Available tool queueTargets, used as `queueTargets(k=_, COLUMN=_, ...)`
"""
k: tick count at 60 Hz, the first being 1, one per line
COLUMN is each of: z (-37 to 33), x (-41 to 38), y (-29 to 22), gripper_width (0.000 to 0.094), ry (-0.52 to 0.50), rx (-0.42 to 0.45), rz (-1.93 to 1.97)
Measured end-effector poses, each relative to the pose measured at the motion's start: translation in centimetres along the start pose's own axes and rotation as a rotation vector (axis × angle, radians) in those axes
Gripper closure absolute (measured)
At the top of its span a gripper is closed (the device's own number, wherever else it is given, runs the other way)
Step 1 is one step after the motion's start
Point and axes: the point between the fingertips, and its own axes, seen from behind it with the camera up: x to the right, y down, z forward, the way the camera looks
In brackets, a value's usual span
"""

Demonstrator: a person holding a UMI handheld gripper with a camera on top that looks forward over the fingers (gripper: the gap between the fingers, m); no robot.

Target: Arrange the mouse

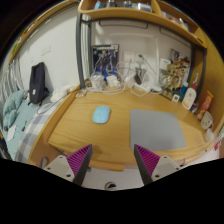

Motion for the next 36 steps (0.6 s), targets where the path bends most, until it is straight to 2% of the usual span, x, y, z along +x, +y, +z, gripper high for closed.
queueTargets(k=8, z=5.2, x=-3.5, y=-0.3, gripper_width=0.0096, ry=-0.014, rx=-0.039, rz=-0.008)
queueTargets(k=29, z=17.7, x=-6.0, y=-6.5, gripper_width=0.0103, ry=0.005, rx=-0.039, rz=0.022)
queueTargets(k=36, z=19.8, x=-6.2, y=-7.8, gripper_width=0.0158, ry=0.011, rx=-0.029, rz=0.04)
